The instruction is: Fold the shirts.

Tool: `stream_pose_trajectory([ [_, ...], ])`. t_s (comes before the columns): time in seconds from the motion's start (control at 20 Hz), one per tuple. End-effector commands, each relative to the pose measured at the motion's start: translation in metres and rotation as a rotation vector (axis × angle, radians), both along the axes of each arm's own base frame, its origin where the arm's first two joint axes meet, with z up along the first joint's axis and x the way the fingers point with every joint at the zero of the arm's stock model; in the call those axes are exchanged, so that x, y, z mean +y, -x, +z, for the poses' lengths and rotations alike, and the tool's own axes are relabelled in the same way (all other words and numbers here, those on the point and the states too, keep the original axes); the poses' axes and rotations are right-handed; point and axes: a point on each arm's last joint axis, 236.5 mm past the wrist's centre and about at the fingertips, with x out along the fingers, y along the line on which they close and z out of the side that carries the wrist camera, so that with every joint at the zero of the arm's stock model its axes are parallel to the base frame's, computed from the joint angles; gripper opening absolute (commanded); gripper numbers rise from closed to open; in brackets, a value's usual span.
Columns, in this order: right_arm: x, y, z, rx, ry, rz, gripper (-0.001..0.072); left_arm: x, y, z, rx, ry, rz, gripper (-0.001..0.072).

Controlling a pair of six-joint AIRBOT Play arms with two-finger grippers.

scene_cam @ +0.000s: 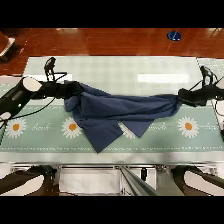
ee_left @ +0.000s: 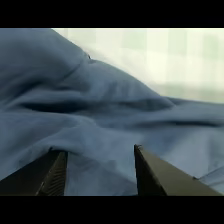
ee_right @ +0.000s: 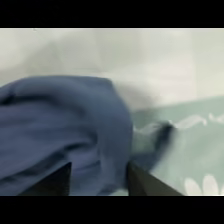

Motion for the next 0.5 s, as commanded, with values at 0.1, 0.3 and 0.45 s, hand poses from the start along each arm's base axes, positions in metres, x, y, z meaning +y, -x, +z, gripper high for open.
stream_pose_trajectory([
  [0.1, -0.072, -0.011, 0.075, -0.077, 0.120, -0.059, 0.0406, 0.083, 0.029, 0.024, 0.164, -0.127, -0.053, 0.0509],
  [0.3, -0.116, 0.041, 0.071, -0.089, 0.113, -0.288, 0.0406, 0.145, 0.063, 0.031, 0.127, -0.123, 0.154, 0.0509],
  [0.45, -0.089, 0.087, 0.015, -0.013, 0.034, -0.350, 0.0406, 0.141, 0.119, -0.011, 0.212, -0.078, 0.219, 0.0509],
])
